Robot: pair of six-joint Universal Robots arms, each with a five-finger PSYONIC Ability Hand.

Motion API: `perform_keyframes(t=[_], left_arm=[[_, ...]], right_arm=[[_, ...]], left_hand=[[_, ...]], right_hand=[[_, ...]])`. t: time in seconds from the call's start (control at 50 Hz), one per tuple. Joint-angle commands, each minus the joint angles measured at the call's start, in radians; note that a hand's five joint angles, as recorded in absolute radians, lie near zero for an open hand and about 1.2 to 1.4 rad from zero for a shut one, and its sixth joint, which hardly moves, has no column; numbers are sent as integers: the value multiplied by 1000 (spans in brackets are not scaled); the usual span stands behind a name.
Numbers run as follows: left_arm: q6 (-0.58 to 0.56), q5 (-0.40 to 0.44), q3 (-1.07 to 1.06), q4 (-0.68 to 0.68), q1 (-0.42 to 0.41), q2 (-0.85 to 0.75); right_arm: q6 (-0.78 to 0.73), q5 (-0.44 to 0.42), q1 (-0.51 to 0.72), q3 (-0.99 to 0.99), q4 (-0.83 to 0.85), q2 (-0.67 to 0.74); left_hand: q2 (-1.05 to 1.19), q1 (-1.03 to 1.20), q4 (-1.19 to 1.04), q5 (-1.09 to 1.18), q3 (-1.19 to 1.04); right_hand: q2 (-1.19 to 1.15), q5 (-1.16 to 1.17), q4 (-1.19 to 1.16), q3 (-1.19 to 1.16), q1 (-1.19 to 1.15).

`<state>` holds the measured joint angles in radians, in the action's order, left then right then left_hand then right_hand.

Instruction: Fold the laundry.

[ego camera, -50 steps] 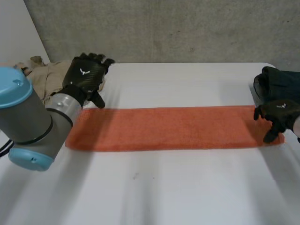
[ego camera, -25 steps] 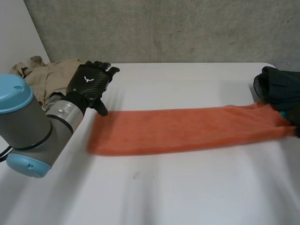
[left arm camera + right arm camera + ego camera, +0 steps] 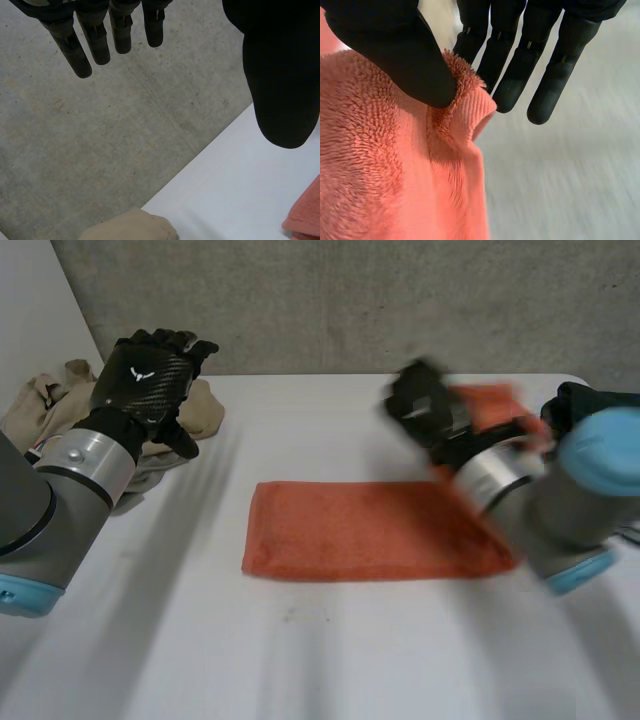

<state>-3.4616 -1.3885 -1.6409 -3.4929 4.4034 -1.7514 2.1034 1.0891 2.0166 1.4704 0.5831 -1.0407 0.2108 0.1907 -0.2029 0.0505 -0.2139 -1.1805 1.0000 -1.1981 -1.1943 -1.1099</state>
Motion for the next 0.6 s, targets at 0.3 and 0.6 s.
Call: perform_keyframes(t=[0.3,0.6], left_arm=[[27,3,-10,-6,-19,-13],[27,5,-7,-14,-58,-56]], right_arm=[[246,243,159,5,-192,47],[316,376,-121,140,-392,19]], left_hand=[[-36,-16,28,-50,39],[-36,-16,28,-50,39]], right_hand=[[1006,-1000,1024,1020,935],[-213,219,-196,-200,-284]])
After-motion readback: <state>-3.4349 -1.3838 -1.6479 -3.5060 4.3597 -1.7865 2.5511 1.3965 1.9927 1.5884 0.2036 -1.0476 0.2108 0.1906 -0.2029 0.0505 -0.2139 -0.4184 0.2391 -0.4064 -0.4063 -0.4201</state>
